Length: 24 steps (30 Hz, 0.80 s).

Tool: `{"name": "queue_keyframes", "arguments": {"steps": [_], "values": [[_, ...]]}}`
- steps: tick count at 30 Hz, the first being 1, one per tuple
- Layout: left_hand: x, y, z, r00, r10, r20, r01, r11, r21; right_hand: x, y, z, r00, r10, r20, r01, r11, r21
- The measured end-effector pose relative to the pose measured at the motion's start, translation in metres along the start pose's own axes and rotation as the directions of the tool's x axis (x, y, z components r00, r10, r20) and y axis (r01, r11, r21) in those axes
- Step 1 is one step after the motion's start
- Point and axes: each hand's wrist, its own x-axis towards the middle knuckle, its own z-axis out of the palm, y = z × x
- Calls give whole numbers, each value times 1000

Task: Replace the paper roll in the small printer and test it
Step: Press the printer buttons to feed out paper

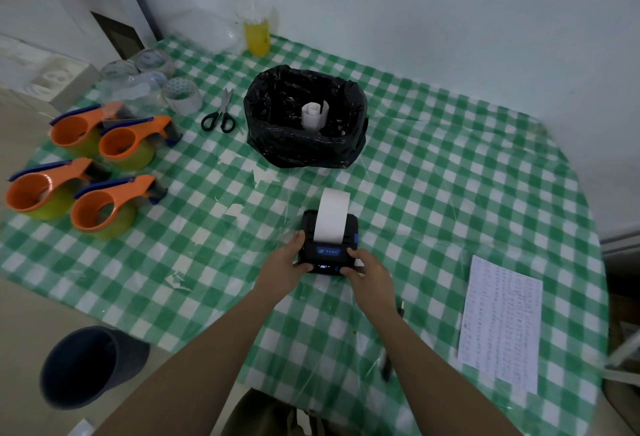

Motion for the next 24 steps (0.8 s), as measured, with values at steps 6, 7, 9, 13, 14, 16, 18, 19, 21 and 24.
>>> {"name": "queue_keyframes", "arguments": {"steps": [6, 7, 9, 13, 14, 16, 18, 19, 21, 24], "values": [[-1, 2, -1, 1000, -3, 3, 3, 1000, -25, 1, 0, 0, 1000, 4, 2, -4, 1000, -5], [-1, 2, -1, 1000, -2, 3, 2, 1000, -22, 1, 0, 0, 1000, 6, 2, -6, 1000, -5], [-2, 3, -2, 1000, 2, 1, -2, 1000, -7, 1, 0, 0, 1000, 7, 0, -7, 1000, -6], [-2, 3, -2, 1000, 3, 3, -3, 1000, -3, 0, 0, 0, 1000, 10, 0, -10, 1000, -1], [-2, 4, -2, 1000, 2, 4, -2, 1000, -1, 0, 0, 0, 1000, 11, 3, -11, 1000, 0], [-2, 4, -2, 1000, 3, 4, -3, 1000, 0, 0, -1, -1, 1000, 8, 3, -8, 1000, 2], [-2, 3, -2, 1000, 4, 2, -4, 1000, 5, 0, -1, -1, 1000, 7, 2, -8, 1000, 2], [-1, 3, -2, 1000, 7, 0, -7, 1000, 10, 0, -1, 0, 1000, 7, 0, -7, 1000, 3], [-1, 2, -2, 1000, 6, 0, -6, 1000, 12, 0, -1, 0, 1000, 11, 2, -11, 1000, 7], [0, 1, -2, 1000, 2, 4, -2, 1000, 13, -1, -2, -1, 1000, 18, 6, -18, 1000, 8]]}}
